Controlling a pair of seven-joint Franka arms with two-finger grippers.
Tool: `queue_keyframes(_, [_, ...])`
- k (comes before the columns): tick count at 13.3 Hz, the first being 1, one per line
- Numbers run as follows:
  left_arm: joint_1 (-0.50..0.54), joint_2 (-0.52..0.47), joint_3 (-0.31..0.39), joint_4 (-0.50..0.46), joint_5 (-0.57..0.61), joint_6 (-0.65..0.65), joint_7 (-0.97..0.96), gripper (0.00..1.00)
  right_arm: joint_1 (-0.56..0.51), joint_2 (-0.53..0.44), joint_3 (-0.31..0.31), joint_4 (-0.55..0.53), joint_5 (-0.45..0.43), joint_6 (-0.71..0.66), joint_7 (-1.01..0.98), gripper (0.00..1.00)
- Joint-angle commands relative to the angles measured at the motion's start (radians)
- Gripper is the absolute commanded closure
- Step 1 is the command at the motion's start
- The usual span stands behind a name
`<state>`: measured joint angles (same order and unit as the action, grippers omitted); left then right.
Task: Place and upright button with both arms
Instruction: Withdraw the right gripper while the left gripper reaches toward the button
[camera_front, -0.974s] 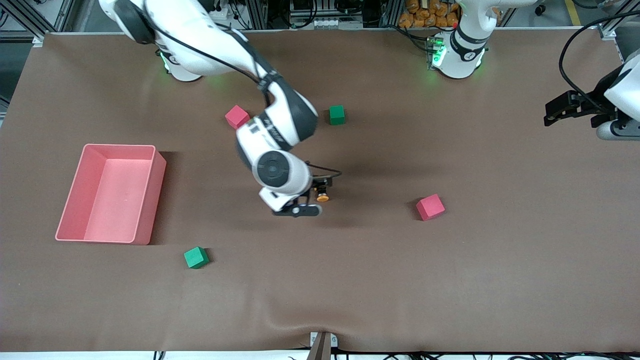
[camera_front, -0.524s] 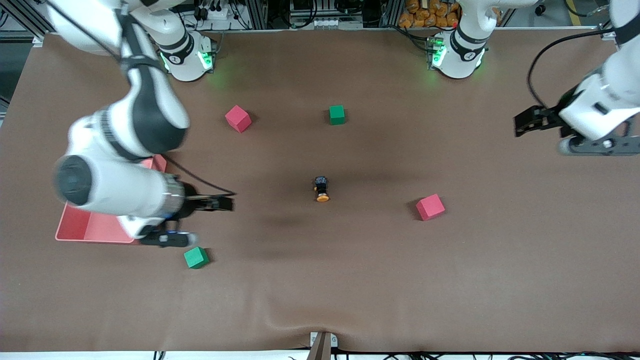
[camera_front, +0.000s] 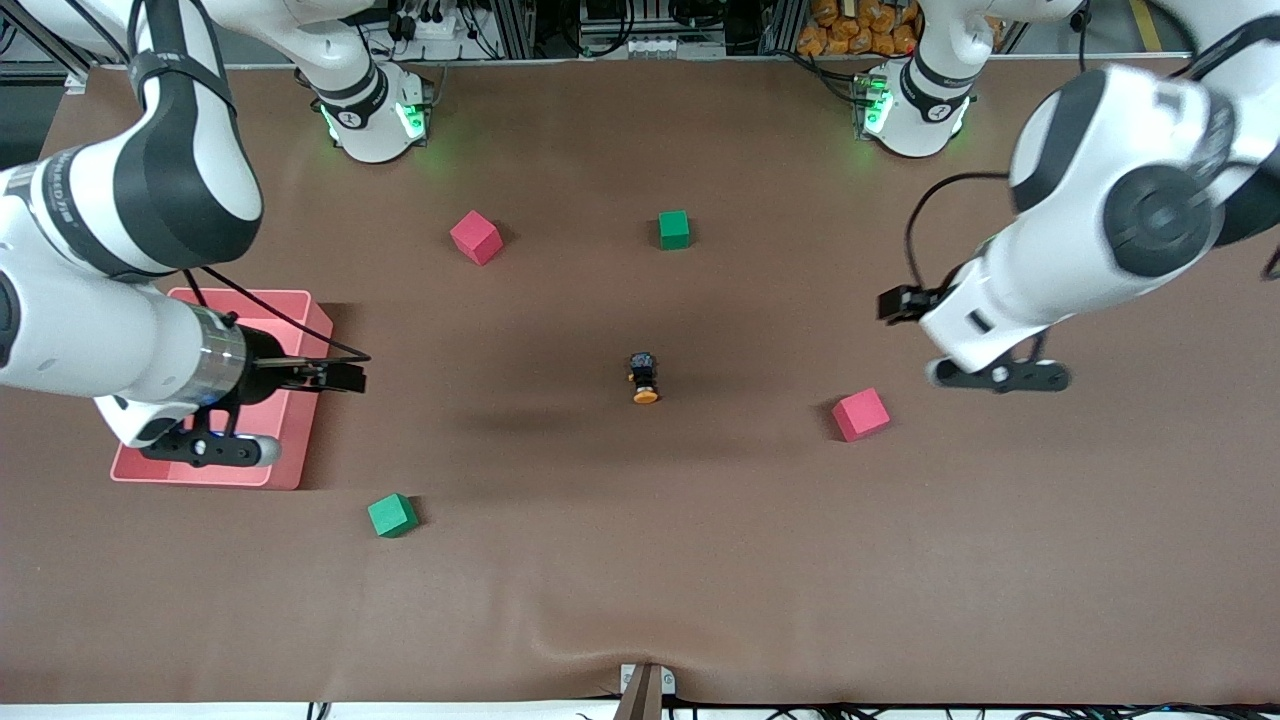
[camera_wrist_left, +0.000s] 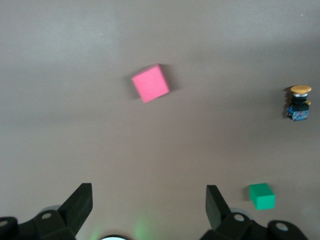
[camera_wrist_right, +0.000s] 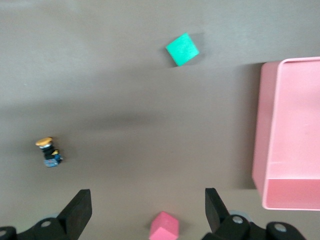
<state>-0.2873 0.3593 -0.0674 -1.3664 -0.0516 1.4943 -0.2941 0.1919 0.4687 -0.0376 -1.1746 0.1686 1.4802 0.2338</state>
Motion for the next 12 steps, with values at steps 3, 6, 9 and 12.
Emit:
queue_keyframes(3, [-0.108,0.173,0.001,0.102,-0.054,0.035,-0.105,0.00,-0.179,-0.139,0.019,-0.178,-0.012,0.020,-0.195,0.00])
queue_keyframes(6, [-0.164,0.291,-0.002,0.177,-0.056,0.059,-0.189,0.00,-0.221,-0.214,0.018,-0.223,-0.050,0.017,-0.246,0.00])
queue_keyframes(9, [-0.211,0.358,0.000,0.181,-0.091,0.160,-0.252,0.00,-0.194,-0.358,0.036,-0.362,-0.118,0.017,-0.246,0.00])
queue_keyframes(12, [-0.240,0.418,-0.002,0.184,-0.126,0.280,-0.331,0.00,-0.193,-0.443,0.065,-0.415,-0.167,0.011,-0.248,0.00])
